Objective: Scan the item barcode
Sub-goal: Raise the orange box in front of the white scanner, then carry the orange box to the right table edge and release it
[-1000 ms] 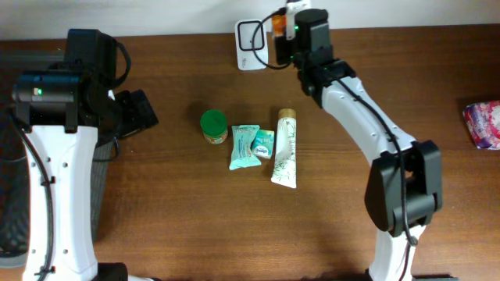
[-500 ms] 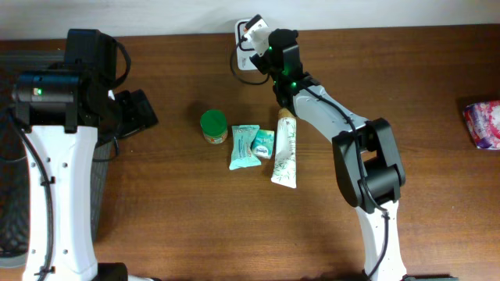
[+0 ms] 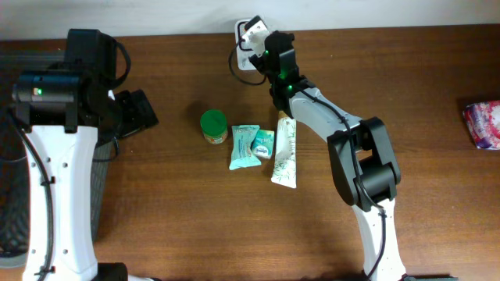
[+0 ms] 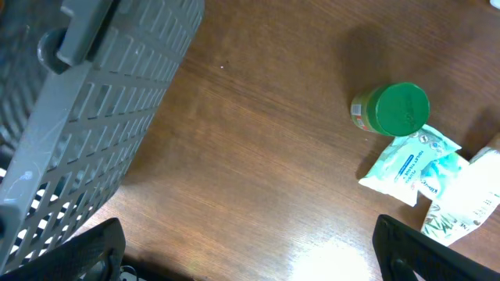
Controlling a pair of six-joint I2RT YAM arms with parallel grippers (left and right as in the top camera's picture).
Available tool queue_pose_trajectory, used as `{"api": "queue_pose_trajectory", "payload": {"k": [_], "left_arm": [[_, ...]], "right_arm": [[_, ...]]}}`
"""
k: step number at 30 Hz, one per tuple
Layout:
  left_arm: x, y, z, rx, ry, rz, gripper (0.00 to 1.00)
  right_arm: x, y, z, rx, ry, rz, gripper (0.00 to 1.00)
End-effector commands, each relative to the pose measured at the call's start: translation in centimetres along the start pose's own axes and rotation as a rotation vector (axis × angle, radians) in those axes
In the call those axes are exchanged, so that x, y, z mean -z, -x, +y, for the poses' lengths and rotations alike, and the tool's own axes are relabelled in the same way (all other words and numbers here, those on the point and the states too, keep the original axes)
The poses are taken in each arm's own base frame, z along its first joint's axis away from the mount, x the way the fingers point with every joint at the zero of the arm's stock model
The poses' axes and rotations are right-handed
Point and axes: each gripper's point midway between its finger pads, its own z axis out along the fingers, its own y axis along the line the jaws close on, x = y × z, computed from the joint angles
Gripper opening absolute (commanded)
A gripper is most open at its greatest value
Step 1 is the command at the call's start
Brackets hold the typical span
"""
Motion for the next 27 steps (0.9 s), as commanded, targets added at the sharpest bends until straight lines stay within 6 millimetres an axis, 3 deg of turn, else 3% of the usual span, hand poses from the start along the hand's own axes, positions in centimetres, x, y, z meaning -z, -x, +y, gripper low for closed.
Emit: {"api": "queue_pose_trajectory", "payload": {"k": [1, 7, 9, 12, 18, 20, 22, 27], "left_arm": [[0.8, 0.1, 0.2, 0.020, -0.011, -0.023, 0.99], [0.8, 0.1, 0.2, 0.020, -0.011, -0.022, 0.99], [0.8, 0.1, 0.2, 0.020, -0.011, -0.023, 0.99], [0.8, 0.1, 0.2, 0.020, -0.011, -0.023, 0.99], [0.8, 0.1, 0.2, 0.020, -0.011, -0.022, 0.99], [0.8, 0.1, 0.2, 0.020, -0.011, -0.022, 0.99], [0.8, 0.1, 0.2, 0.020, -0.011, -0.022, 0.99], [0.8, 0.1, 0.2, 0.020, -0.011, -0.022, 0.99]], "right_arm": [[-0.1, -1.2, -0.7, 0.287, -0.057, 0.078, 0.04], [-0.2, -0.2, 0.8, 0.312, 0.017, 0.013, 0.04], [-0.8, -1.1, 0.8, 0.302, 0.006, 0.014, 0.04], [-1.1, -2.1, 0.9, 0.109, -0.012, 0.043, 0.04], [-1.4, 2.8, -1.7, 0.059, -0.031, -0.049, 0.04], [-1.6, 1.1, -0.6, 0.074, 0.096, -0.005, 0.04], [-1.9, -0.9, -1.2, 0.074, 0.106, 0.046, 0.04], [-2.1, -0.7, -2.2, 0.060, 0.095, 0.022, 0.04]]}}
